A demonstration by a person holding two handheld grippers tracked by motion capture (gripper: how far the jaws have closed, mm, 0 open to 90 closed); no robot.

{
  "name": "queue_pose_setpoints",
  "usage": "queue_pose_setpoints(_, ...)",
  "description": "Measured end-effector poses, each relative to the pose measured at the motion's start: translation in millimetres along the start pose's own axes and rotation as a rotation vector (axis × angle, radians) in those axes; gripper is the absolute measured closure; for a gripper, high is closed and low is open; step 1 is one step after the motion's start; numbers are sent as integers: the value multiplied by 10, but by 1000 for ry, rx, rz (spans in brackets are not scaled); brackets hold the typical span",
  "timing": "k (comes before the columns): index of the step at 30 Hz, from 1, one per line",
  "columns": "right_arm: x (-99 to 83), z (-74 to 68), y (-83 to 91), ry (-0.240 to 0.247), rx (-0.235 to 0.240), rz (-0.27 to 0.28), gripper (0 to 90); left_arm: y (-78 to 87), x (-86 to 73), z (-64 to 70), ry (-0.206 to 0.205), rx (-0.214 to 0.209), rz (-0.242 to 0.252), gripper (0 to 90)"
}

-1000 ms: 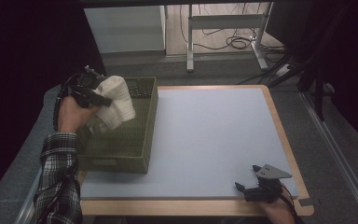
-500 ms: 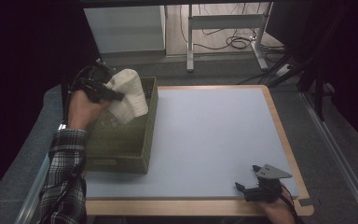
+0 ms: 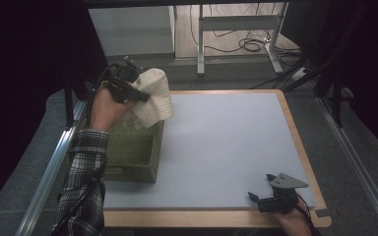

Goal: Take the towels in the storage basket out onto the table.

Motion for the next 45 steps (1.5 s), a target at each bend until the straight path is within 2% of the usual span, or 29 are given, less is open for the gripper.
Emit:
queue_pose_setpoints(9,-1,-3,0,-3,1,-1,25,-105,228,208,-40,-11,7,761)
queue_pose_setpoints(18,-1,-2,0,-2,1,-1,25,-316,455,497,-77,-49,15,759)
queue_pose_setpoints(20,-1,-1,0,-2,1,-1,26,-342,475,528,-84,-50,11,757)
queue_pose_setpoints(21,-1,-1,-1,-1,1,-1,25,-402,521,598,-90,-56,16,757)
queue_pose_setpoints(24,-1,-2,1,-2,2,-1,25,-493,574,700,-105,-68,7,756)
queue_pose_setpoints(25,-1,-2,1,-2,2,-1,25,-493,574,700,-105,-68,7,756)
queue_pose_setpoints(34,-1,-1,0,-1,2,-1,25,-836,685,1024,-171,-104,-38,752)
queue_pose_setpoints(42,-1,-2,-1,-2,5,1,25,-1106,712,1233,-182,-126,-55,751)
queue_pose_setpoints(45,-1,-1,-1,-1,5,1,25,-1187,702,1282,-199,-133,-74,751)
Point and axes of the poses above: each handheld gripper's, and its own axes: y roughly backward along the jaws, x roughly out of its top, z roughly to its right, the point moved 8 cm from there along -y, roughly forward along the jaws, and after that the axes turned 6 degrees about -y, right-handed, at the moved point
